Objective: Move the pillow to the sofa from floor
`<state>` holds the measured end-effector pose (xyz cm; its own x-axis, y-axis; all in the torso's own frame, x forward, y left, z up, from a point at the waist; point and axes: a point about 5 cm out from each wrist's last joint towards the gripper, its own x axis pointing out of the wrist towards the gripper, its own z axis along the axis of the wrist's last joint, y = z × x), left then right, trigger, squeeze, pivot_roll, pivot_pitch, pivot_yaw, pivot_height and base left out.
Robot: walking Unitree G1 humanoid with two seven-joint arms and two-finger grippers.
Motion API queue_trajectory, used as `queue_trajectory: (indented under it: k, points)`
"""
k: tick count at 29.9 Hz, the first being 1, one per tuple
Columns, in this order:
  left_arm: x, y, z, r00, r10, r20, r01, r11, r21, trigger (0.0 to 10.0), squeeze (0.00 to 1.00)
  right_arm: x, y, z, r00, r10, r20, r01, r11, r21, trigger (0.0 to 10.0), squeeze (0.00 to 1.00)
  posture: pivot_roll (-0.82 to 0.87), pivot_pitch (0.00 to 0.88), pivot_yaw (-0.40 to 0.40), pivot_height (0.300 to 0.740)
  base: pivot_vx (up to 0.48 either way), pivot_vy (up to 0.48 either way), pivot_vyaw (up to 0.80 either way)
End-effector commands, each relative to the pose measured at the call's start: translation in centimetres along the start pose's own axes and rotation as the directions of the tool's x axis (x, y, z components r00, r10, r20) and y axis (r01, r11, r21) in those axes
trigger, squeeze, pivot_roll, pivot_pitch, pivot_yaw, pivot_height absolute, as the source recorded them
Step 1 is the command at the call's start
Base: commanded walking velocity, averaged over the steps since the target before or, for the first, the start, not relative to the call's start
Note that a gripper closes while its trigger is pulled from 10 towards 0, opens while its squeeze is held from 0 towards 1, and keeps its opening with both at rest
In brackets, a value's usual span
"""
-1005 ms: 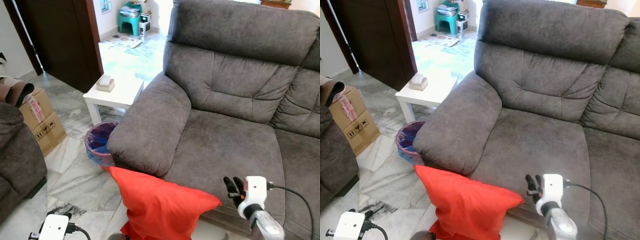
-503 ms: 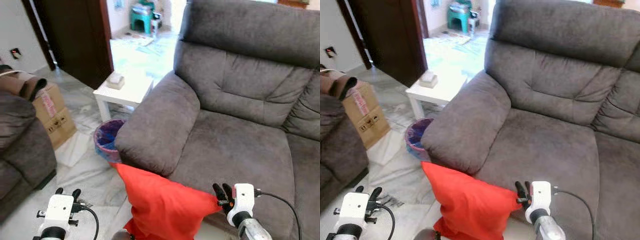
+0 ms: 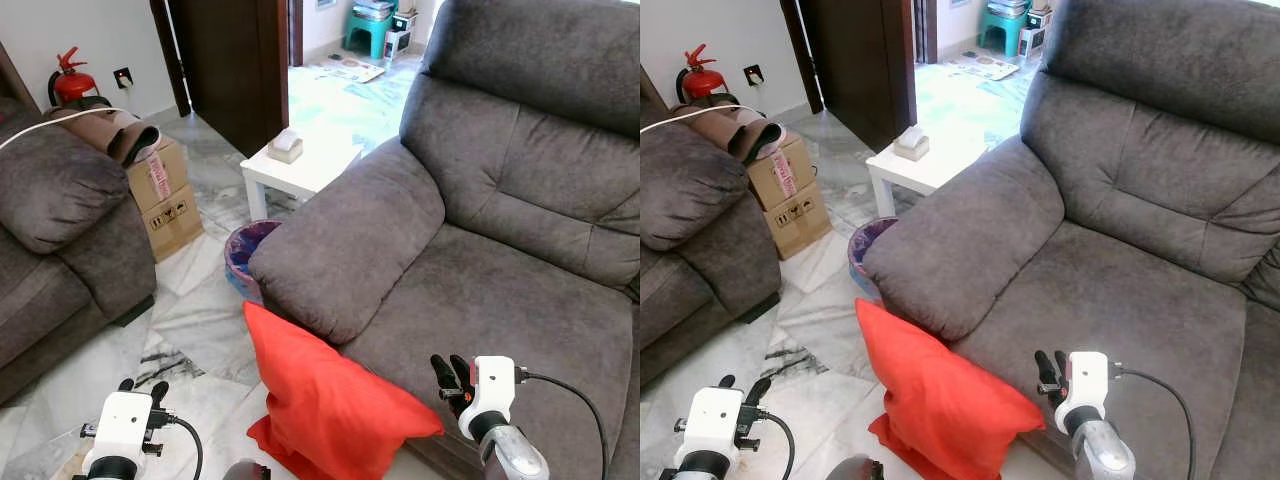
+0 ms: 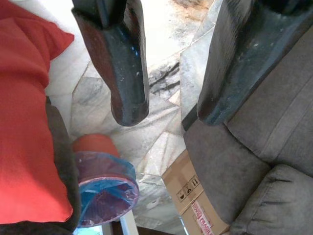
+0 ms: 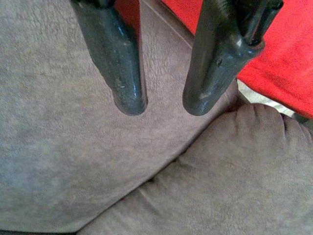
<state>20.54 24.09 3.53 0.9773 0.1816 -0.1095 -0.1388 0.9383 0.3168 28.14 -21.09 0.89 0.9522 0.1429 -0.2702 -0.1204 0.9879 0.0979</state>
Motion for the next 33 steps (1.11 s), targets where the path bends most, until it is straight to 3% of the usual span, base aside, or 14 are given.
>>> queue_trajectory:
  k: [1, 2, 3, 4, 11, 17, 24, 33]
  points:
    - [-0.2, 0.2, -0.2, 1.0, -0.006, -0.009, 0.006, 1.0, -0.001, 10.0, 0.0, -0.3, 0.0, -0.6, 1.0, 0.012, -0.028, -0.012, 1.0, 0.014, 10.0, 0.0, 0.19, 0.113, -0.026, 0.637, 0.0, 0.0, 0.0]
    - [-0.2, 0.1, -0.2, 1.0, -0.01, -0.01, 0.01, 1.0, 0.002, 10.0, 0.0, -0.4, -0.4, -0.5, 0.999, 0.019, -0.027, -0.018, 1.0, 0.025, 10.0, 0.09, 0.19, 0.113, -0.026, 0.637, 0.0, 0.0, 0.0]
    - [-0.2, 0.1, -0.2, 1.0, -0.011, -0.009, 0.011, 1.0, 0.003, 10.0, 0.0, -0.4, -0.6, -0.4, 0.999, 0.021, -0.025, -0.02, 0.999, 0.029, 10.0, 0.09, 0.19, 0.113, -0.026, 0.637, 0.0, 0.0, 0.0]
    - [-0.1, 0.1, -0.2, 1.0, -0.013, -0.01, 0.013, 1.0, 0.002, 10.0, 0.0, -0.5, -1.0, -0.3, 0.999, 0.026, -0.021, -0.025, 0.999, 0.035, 10.0, 1.0, 0.19, 0.111, -0.028, 0.637, 0.0, 0.0, 0.0]
    - [-0.1, 0.0, -0.3, 1.0, -0.021, -0.014, 0.021, 1.0, -0.003, 10.0, 0.0, -1.2, -3.1, 0.8, 0.984, 0.168, -0.051, -0.167, 0.986, 0.03, 10.0, 1.0, 0.18, 0.11, -0.032, 0.637, 0.0, 0.0, 0.0]
    - [-0.1, -0.2, -0.4, 0.999, -0.032, -0.019, 0.032, 0.999, -0.004, 10.0, 0.0, -1.5, -3.7, 1.2, 0.969, 0.232, -0.088, -0.234, 0.972, -0.009, 10.0, 1.0, 0.18, 0.112, -0.034, 0.637, 0.0, 0.0, 0.0]
    - [-0.1, -0.3, -0.5, 0.999, -0.045, -0.023, 0.045, 0.999, 0.004, 10.0, 0.0, -1.3, -1.6, 0.4, 0.914, 0.386, -0.127, -0.388, 0.922, 0.01, 10.0, 1.0, 0.18, 0.112, -0.031, 0.637, 0.0, 0.0, 0.0]
    - [-0.1, -0.3, -0.5, 0.998, -0.055, -0.023, 0.055, 0.998, 0.0, 10.0, 0.0, -1.0, 1.3, -1.0, 0.889, 0.443, -0.116, -0.439, 0.896, 0.059, 10.0, 1.0, 0.19, 0.113, -0.029, 0.637, 0.0, 0.0, 0.0]
